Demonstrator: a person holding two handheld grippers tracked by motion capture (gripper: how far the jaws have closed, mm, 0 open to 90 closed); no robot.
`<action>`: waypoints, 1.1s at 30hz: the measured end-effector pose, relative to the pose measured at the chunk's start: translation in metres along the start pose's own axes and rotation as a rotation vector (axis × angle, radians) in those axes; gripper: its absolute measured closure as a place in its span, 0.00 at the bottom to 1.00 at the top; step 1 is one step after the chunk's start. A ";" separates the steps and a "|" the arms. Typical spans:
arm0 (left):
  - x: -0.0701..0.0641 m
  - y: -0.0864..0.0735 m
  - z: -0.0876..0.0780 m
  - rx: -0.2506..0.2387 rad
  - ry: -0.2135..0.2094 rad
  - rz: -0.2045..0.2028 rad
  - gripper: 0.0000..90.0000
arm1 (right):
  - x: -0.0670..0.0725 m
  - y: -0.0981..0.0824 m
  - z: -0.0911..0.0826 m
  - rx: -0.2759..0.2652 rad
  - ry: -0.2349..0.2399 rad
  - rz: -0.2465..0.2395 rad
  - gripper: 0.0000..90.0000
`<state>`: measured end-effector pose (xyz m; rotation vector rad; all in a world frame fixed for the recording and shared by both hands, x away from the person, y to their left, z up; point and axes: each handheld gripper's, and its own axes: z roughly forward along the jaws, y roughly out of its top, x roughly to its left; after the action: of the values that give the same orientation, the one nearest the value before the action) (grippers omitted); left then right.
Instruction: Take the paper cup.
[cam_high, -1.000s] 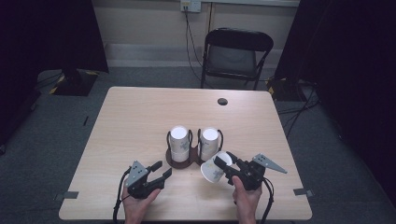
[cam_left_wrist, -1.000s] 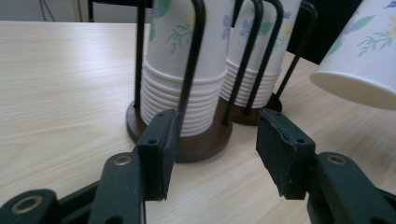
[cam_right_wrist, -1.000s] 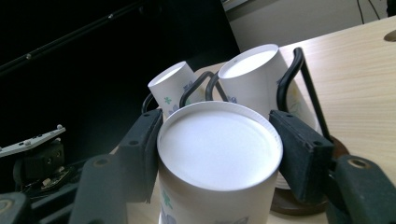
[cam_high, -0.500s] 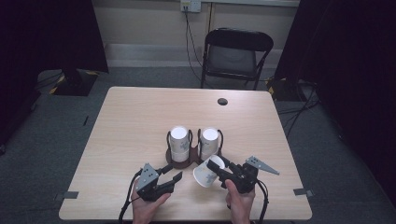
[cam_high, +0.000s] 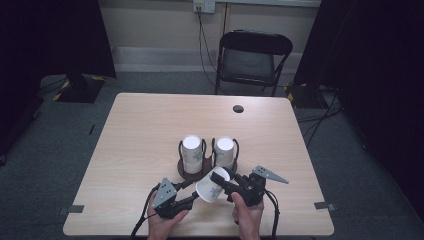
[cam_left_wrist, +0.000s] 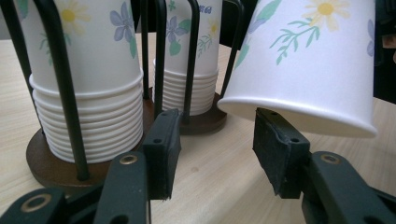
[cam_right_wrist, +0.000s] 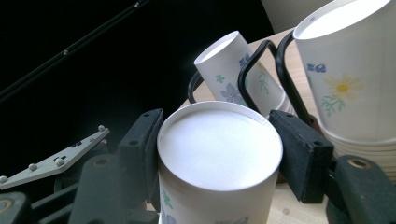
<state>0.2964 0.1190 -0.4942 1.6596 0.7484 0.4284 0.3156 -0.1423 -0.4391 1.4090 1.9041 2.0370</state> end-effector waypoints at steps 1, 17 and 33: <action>-0.001 0.000 0.000 -0.004 0.000 0.002 0.59 | 0.000 0.000 0.001 0.004 0.002 0.006 0.42; -0.012 0.001 0.005 -0.063 0.038 0.067 0.63 | 0.005 -0.002 0.011 0.054 0.066 0.037 0.42; -0.018 0.001 0.005 -0.055 0.030 0.082 0.70 | 0.000 -0.001 0.016 0.117 0.032 0.055 0.38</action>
<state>0.2871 0.1032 -0.4925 1.6397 0.6866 0.5281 0.3245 -0.1290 -0.4426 1.4775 2.0521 2.0136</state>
